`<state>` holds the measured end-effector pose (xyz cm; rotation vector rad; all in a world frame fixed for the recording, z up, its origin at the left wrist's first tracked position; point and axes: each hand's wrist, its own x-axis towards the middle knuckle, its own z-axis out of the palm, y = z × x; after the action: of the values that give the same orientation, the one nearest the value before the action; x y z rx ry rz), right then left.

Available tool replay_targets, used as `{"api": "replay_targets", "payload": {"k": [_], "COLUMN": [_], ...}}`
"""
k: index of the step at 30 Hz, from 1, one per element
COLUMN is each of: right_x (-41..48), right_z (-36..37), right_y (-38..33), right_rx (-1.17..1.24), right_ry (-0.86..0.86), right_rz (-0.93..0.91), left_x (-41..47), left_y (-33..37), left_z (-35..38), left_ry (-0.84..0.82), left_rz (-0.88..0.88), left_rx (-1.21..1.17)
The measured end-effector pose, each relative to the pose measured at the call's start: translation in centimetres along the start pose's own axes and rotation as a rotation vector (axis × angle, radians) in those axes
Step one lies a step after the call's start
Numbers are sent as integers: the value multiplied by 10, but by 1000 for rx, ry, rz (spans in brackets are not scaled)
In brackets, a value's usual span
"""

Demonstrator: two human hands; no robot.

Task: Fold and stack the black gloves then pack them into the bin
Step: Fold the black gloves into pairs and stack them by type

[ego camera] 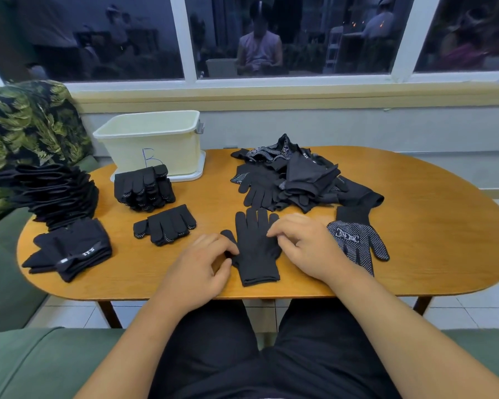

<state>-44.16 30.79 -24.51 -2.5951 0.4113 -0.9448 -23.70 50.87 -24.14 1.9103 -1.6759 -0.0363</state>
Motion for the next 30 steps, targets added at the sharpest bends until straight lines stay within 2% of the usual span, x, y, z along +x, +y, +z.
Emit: {"api": "replay_targets", "payload": {"k": [3, 8, 17, 22, 30], "right_x": [6, 5, -16, -16, -17], "right_z": [-5, -9, -2, 0, 0], "right_y": [0, -22, -35, -34, -36], "right_rx": [32, -49, 9, 6, 24], "right_ry": [42, -86, -299, -283, -242], "right_rz": [14, -151, -72, -64, 26], "left_x": [1, 3, 3, 4, 3], "left_y": [1, -1, -3, -3, 0], "left_z": [0, 1, 0, 0, -1], "left_ry": [-36, -41, -25, -65, -18], "left_rz": [15, 2, 4, 43, -17], "left_rx": [6, -17, -48, -4, -77]}}
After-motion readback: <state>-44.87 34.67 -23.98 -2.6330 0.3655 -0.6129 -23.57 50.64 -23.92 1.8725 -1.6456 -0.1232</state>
